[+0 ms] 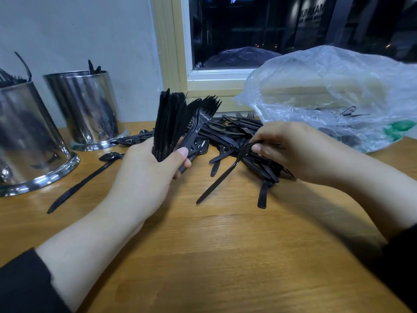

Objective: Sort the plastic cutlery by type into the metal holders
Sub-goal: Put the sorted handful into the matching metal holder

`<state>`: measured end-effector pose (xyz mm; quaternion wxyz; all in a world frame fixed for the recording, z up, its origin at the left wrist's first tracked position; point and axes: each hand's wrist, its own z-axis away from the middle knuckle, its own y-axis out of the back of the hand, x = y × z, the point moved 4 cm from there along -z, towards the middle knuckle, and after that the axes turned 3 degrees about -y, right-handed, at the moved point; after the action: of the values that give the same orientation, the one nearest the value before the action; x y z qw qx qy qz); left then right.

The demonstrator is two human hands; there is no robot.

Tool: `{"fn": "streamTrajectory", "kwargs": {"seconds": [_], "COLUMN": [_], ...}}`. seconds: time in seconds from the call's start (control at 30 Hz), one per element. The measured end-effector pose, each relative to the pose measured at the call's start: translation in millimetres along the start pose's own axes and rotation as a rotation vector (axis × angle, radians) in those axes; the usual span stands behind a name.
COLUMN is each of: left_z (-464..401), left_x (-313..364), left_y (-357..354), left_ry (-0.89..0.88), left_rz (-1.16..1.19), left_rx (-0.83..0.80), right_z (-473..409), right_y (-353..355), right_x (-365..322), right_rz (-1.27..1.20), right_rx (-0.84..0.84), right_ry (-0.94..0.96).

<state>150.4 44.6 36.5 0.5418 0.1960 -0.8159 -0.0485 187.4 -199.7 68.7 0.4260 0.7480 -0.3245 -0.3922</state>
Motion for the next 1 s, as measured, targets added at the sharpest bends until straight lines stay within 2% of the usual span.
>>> {"fn": "streamTrajectory", "kwargs": {"seconds": [0.23,0.43,0.73,0.83,1.0], "left_z": [8,11,14,15,16], "left_x": [0,3,0,2,1], "left_y": [-11,-16,-20,-22,-23], "left_ry": [0.061,0.061,0.106,0.102,0.082], "left_rz": [-0.007,-0.017,0.164,0.207,0.2], "left_rx": [-0.195,-0.26,-0.338,-0.364,-0.354], "right_z": [1,0,-3,-2,-1], "right_y": [3,2,-8,-8,4], "right_x": [-7,-7,-5,-5,0], "right_rz": [-0.154,-0.39,-0.789,-0.787,-0.561], "right_rx": [0.152,0.259,0.333,0.348,0.286], "right_ry": [-0.02,-0.094,-0.183,-0.193,-0.197]}}
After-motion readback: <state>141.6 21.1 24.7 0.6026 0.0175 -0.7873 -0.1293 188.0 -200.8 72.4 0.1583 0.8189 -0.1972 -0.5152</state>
